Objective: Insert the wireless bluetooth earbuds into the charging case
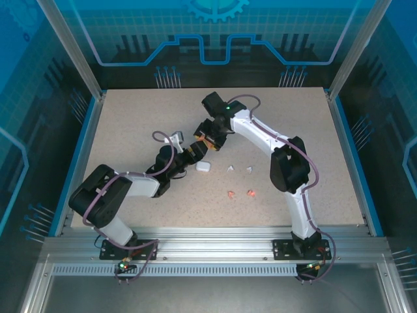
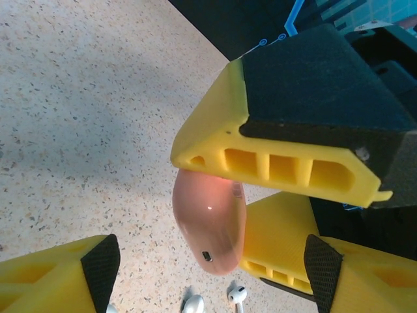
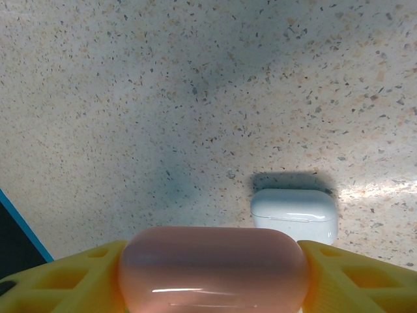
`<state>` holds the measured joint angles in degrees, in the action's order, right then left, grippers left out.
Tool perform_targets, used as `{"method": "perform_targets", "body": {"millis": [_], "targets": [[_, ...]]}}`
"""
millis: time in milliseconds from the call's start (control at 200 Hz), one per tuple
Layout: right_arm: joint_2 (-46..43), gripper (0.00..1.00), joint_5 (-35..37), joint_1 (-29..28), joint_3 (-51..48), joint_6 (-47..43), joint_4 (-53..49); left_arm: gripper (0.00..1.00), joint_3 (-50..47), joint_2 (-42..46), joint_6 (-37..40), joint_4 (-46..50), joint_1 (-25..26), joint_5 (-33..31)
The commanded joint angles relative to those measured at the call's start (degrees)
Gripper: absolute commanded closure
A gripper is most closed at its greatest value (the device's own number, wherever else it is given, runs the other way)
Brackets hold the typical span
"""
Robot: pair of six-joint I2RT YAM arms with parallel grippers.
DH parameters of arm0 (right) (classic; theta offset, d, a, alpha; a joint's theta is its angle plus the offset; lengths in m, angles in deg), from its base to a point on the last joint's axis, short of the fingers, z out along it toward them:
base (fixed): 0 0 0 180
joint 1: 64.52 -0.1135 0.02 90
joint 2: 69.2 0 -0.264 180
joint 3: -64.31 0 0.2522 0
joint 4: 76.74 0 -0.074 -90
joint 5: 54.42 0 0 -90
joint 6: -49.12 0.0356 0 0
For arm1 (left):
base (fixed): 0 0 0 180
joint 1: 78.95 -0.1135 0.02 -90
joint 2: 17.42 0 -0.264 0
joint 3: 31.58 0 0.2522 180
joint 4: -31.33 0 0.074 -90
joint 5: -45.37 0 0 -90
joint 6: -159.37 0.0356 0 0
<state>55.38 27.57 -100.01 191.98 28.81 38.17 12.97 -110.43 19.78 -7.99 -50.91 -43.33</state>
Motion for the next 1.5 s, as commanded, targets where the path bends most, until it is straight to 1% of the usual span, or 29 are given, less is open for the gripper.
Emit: {"method": "perform_targets", "body": {"millis": [0,175,355,465,655,1145,1396,1496], "targets": [[1.0,0.36,-1.0,-0.6,1.6,0.8,0.0,0.25,1.7,-1.0,0.2,-2.4,0.4,0.1],[0.8,0.36,-1.1,-0.8,0.9,0.8,0.3,0.3,2.0,-1.3,0.1,-2.0,0.4,0.1],[0.5,0.36,-1.4,-0.9,0.1,0.9,0.8,0.42,2.0,-1.6,0.0,-2.0,0.4,0.1],[0.3,0.36,-1.5,-0.9,0.0,0.9,1.0,0.45,2.3,-1.9,-0.2,-2.1,0.4,0.4],[0.1,0.36,-1.7,-0.9,-0.1,1.0,1.3,0.56,2.8,-2.4,-0.4,-2.1,0.4,0.7],[-0.4,0.36,-2.1,-1.1,-1.3,1.1,2.0,0.56,3.8,-3.4,-0.6,-1.9,0.4,0.5],[-0.4,0.36,-2.1,-1.2,-1.4,1.1,2.4,0.62,3.3,-3.8,-0.8,-2.0,0.4,0.4],[-0.3,0.36,-2.2,-1.1,-1.2,1.1,2.4,0.7,3.2,-3.7,-0.8,-2.1,0.4,0.3]]}}
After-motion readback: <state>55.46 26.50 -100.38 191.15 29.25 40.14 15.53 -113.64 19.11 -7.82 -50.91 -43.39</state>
